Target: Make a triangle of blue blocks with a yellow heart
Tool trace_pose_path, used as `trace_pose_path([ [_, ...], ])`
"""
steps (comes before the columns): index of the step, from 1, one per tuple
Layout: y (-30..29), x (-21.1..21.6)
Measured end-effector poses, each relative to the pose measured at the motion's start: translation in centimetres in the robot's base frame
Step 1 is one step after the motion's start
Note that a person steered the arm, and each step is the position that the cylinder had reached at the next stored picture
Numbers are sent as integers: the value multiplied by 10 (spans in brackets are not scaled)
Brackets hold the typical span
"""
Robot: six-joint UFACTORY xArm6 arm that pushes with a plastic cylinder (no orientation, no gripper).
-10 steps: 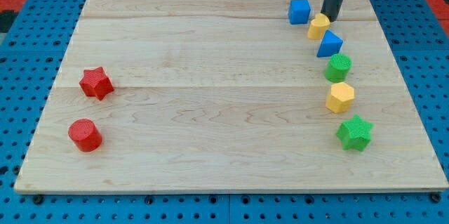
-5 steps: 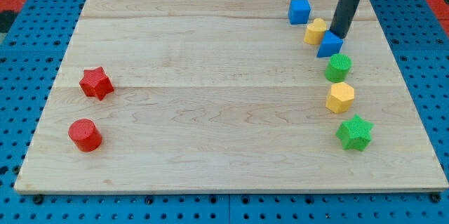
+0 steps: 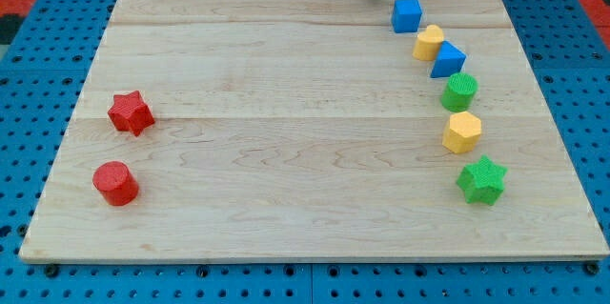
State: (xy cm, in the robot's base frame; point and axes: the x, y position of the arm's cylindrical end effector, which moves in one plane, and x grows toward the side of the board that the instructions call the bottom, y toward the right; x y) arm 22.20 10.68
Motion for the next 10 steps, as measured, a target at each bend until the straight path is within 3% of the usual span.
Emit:
trace_pose_path([
  [1,34,33],
  [2,34,39],
  [4,36,18],
  [5,59,22],
  [10,68,65],
])
